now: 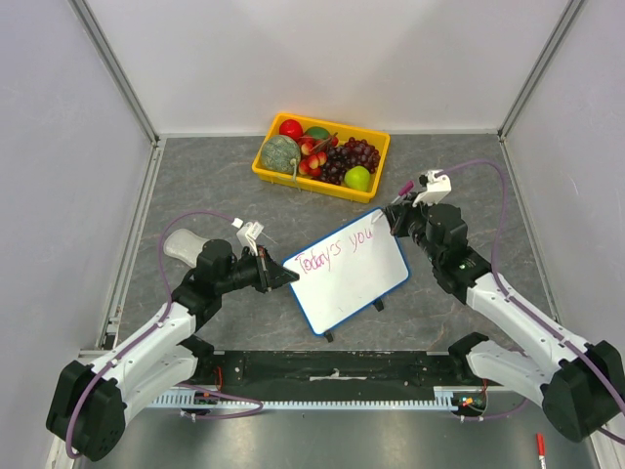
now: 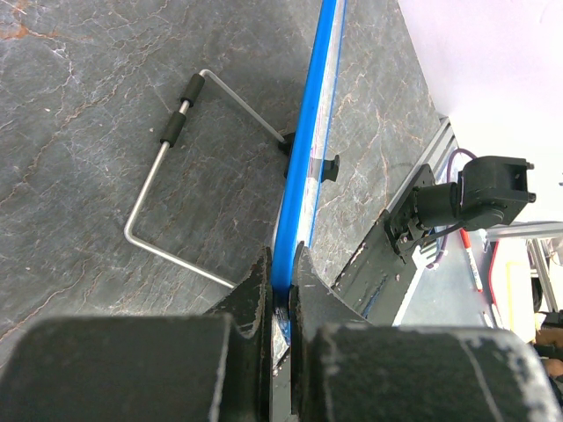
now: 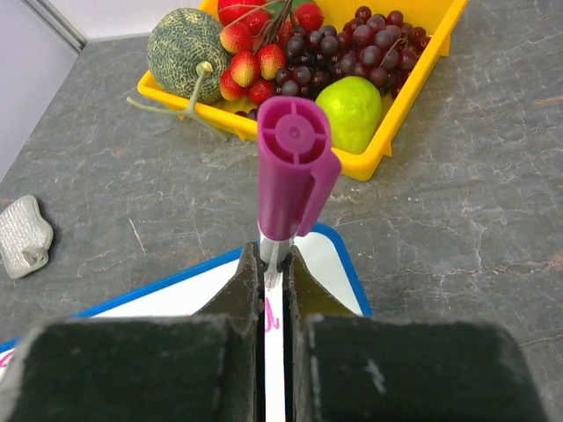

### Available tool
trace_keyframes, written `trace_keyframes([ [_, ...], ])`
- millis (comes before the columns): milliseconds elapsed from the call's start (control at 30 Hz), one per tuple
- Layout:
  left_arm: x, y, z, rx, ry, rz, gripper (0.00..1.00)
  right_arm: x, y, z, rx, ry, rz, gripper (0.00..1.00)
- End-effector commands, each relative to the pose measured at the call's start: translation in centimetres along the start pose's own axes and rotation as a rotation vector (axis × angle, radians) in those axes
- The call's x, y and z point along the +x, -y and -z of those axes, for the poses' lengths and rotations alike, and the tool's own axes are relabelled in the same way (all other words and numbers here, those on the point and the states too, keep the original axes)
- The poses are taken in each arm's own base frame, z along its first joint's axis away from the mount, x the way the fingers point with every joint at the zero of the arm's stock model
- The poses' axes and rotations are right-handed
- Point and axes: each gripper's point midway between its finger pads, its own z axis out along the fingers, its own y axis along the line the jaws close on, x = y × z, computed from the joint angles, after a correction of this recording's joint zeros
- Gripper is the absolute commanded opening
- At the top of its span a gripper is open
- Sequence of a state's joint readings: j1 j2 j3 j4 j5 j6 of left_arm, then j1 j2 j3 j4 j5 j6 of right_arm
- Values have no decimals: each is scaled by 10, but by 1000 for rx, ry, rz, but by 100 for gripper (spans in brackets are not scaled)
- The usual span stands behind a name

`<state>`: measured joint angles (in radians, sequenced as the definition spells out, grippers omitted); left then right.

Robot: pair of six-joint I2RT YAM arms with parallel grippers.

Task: Write a sentence on the whiteboard

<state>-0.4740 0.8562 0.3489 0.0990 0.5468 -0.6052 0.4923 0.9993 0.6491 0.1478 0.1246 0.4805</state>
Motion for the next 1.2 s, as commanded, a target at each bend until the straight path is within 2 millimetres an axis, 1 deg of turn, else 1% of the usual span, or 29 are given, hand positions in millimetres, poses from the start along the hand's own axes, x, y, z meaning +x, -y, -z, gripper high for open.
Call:
trace_keyframes([
  [0,37,-49,7,-191,-112,-52,2,-24,0,-5,20,58,11,0],
  [200,38,-49,7,-191,-114,-52,2,-10,4,-11,23,23,8,0],
  [367,37,-49,7,-191,-114,-52,2,3,8,-10,24,-6,11,0],
  [533,37,-49,7,-190,-113,-51,2,18,12,-5,19,-36,10,0],
  [767,38,-49,7,-191,-115,-51,2,30,13,3,5,-58,11,0],
  [933,38,-48,7,-190,-115,-51,2,28,13,4,5,-56,20,0],
  [1100,38,-49,7,-189,-115,-48,2,19,11,0,12,-35,11,0],
  [1167,37,-48,7,-189,-113,-49,2,12,9,-3,7,-17,5,0],
])
